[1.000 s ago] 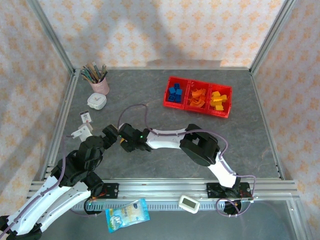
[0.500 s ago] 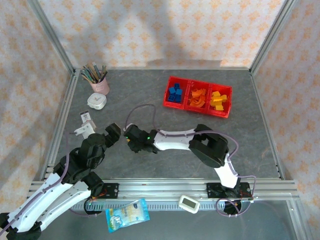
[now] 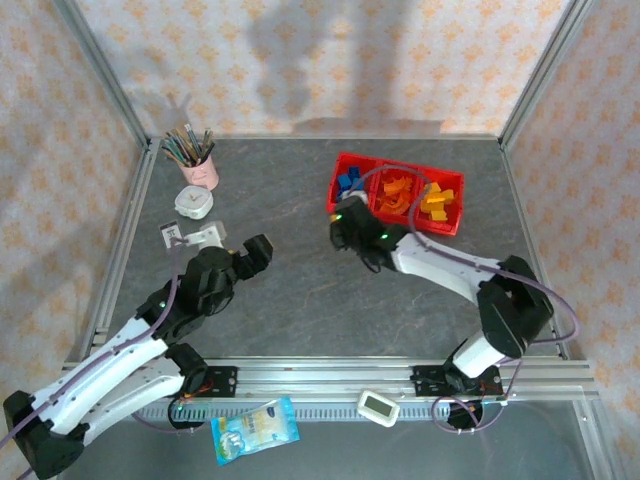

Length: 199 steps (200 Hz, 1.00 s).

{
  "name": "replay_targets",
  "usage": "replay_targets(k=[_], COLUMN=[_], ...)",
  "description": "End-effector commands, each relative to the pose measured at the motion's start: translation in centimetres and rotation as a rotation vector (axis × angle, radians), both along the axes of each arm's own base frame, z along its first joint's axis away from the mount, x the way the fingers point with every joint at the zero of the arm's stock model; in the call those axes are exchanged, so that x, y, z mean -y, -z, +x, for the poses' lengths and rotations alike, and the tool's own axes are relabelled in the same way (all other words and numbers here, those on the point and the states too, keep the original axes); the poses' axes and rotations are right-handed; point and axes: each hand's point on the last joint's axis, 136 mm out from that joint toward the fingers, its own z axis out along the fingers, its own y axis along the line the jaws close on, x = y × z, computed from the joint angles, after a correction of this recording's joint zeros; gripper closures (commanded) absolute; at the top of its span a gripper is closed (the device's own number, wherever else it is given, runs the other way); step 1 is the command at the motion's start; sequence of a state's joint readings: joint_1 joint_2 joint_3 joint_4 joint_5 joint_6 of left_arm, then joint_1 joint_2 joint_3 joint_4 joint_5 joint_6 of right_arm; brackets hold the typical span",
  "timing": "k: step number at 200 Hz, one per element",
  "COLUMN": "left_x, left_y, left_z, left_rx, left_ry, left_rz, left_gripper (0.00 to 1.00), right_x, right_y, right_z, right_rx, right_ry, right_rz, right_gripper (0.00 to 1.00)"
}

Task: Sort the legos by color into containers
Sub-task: Place the lego in the container.

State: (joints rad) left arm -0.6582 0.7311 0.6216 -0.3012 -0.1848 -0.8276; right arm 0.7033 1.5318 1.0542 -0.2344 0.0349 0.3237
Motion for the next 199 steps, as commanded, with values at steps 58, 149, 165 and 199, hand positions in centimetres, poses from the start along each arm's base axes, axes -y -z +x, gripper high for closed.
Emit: replay_targets(k=[58, 149, 165, 199], left_x=[7.1, 9.0, 8.2, 4.7], left_y=[-1.4, -0.5, -0.6, -0.9], left_z=[4.1, 5.9, 6.1, 7.2], left_rx=[0.094, 0.08, 0.092, 0.116], left_ry=[0.22, 0.253, 0.224, 0.108], left_rz=[-0.06, -0.036, -0.004, 0.069], left_gripper=[0.01, 0.01, 0.01, 0.01], right_x=[20.3, 25.4, 25.8, 27.6], right_y=[-2.3, 0.0, -1.7, -5.0], right_z=[8.3, 13.8, 13.3, 9.9], right_rx=[0.063, 0.024, 0.062, 0.16], right_ry=[0.579, 0.652, 0.666, 0.746], right_rz=[0.0, -0.017, -0.011, -0.036], right_gripper=[0.79, 0.42, 0.35, 0.09])
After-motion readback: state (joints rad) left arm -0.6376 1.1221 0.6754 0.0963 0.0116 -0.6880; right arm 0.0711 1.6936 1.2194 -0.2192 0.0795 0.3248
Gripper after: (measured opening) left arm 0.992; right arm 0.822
